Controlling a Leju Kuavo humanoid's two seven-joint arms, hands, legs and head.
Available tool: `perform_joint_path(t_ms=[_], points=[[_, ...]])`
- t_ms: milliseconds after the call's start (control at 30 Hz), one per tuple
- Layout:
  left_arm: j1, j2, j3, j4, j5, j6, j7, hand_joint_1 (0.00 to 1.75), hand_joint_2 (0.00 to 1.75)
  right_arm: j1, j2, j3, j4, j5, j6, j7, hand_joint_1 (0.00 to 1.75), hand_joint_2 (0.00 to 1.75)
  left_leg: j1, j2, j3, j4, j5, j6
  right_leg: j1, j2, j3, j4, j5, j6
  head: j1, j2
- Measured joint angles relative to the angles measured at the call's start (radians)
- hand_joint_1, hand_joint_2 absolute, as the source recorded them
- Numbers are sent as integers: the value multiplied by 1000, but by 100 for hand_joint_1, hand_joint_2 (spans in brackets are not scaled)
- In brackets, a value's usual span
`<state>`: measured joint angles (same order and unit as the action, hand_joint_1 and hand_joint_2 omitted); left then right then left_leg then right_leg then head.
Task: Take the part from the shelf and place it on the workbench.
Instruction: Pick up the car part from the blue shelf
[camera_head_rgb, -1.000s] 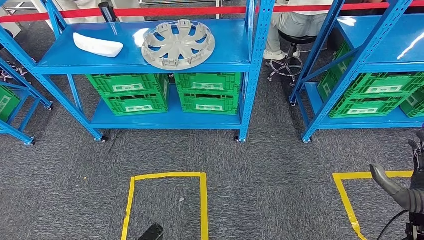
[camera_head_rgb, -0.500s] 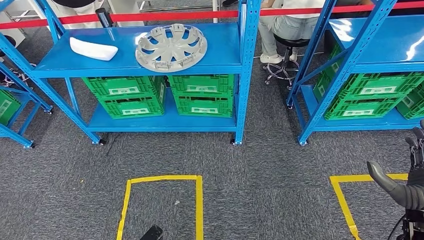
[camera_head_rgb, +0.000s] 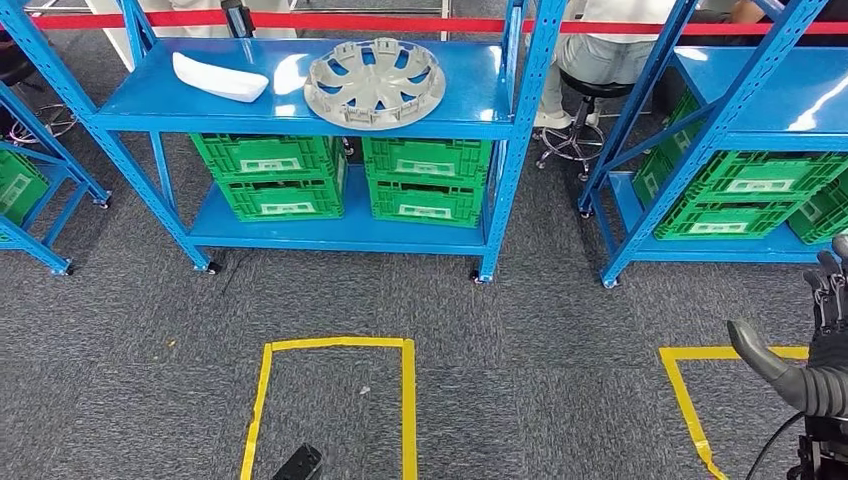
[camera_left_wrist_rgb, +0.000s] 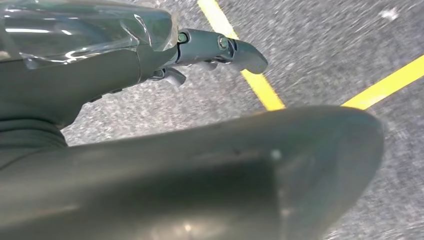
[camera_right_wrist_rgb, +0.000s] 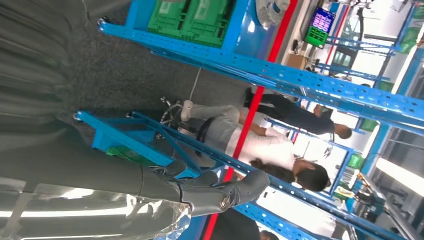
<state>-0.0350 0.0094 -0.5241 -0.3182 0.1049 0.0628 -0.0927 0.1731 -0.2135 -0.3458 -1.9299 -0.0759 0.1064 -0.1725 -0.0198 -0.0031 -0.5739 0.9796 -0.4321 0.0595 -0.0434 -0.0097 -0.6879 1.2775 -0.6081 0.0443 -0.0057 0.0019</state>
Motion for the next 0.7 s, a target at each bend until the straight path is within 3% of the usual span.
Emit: perform_joint_path(t_ms=[33, 67, 100, 167, 233, 300, 333, 400, 467, 500, 533, 567, 600, 633, 700], points=[[1, 0, 0, 0, 0, 0, 0, 0, 0, 0, 0, 0, 0, 0, 0, 0, 0, 175, -6, -1, -13, 1, 9, 3, 5, 1, 7, 17, -1, 2, 0, 0], [1, 0, 0, 0, 0, 0, 0, 0, 0, 0, 0, 0, 0, 0, 0, 1, 0, 175, -12, -2, -26, 3, 18, 5, 11, 2, 35, -6, 14, 6, 0, 0], [1, -1, 0, 0, 1, 0, 0, 0, 0, 0, 1, 0, 0, 1, 2, 1, 0, 175, -16, -4, -37, 5, 27, 6, 16, 2, 81, -64, 36, 7, 0, 0], [1, -2, 0, -2, 1, 0, 0, 0, 0, -1, 0, -2, -1, 1, 5, 2, 0, 175, -23, -7, -56, 12, 41, 4, 26, 5, 183, -214, 57, -8, -2, 0], [2, -2, 0, -4, 2, 0, 1, 0, 0, -2, 0, -4, -2, 1, 7, 3, 0, 175, -26, -9, -65, 18, 55, -2, 33, 7, 225, -291, 56, -29, -4, 0], [3, 0, 0, -5, 4, 0, 2, 0, 0, -3, 1, -6, -2, 1, 8, 4, 0, 175, -24, -11, -69, 18, 67, -11, 32, 5, 217, -300, 69, -43, -3, 0], [4, 2, 0, -5, 4, 0, 2, 0, 0, -5, 2, -7, -2, 1, 8, 5, 0, 175, -23, -11, -75, 23, 58, -18, 29, 3, 211, -302, 78, -51, -3, 0], [7, 4, 0, -5, 4, 0, 2, 0, 0, -5, 4, -7, -3, 1, 9, 6, 0, 175, -14, -11, -96, 81, -12, -37, 20, -1, 192, -305, 100, -61, -3, 0], [7, 5, 0, -5, 4, 0, 2, 0, 0, -4, 5, -7, -3, 1, 9, 8, 0, 175, 4, -6, -127, 206, -114, -59, 17, -3, 167, -304, 121, -62, -6, 0], [7, 5, 0, -5, 4, 0, 2, 0, 0, -4, 6, -7, -3, 2, 9, 8, 0, 175, 14, -4, -136, 266, -140, -68, 15, -3, 154, -303, 132, -59, -6, 0], [7, 6, 0, -5, 4, 0, 2, 0, 0, -2, 7, -7, -3, 2, 9, 8, 0, 175, 22, -1, -132, 300, -141, -75, 13, -3, 141, -302, 142, -55, -6, 0], [7, 6, 0, -5, 4, 0, 2, 0, 0, -1, 8, -8, -3, 2, 9, 8, 0, 175, 28, 0, -112, 298, -121, -80, 11, -3, 129, -301, 150, -50, -6, 0], [7, 6, 0, -5, 4, 0, 2, 0, 0, 0, 9, -9, -3, 2, 9, 8, 0, 175, 34, 1, -72, 256, -90, -83, 8, -3, 119, -301, 157, -45, -6, 0], [7, 7, 0, -6, 4, 0, 2, 0, 0, 1, 9, -10, -3, 2, 9, 8, 0, 175, 37, 2, -16, 182, -69, -84, 7, -4, 113, -301, 164, -39, -6, 0], [6, 8, 0, -8, 4, 1, 2, 0, 0, 1, 9, -13, -5, 2, 10, 8, 0, 175, 35, 3, 88, 33, -71, -79, 5, -6, 107, -301, 176, -26, -6, 0]])
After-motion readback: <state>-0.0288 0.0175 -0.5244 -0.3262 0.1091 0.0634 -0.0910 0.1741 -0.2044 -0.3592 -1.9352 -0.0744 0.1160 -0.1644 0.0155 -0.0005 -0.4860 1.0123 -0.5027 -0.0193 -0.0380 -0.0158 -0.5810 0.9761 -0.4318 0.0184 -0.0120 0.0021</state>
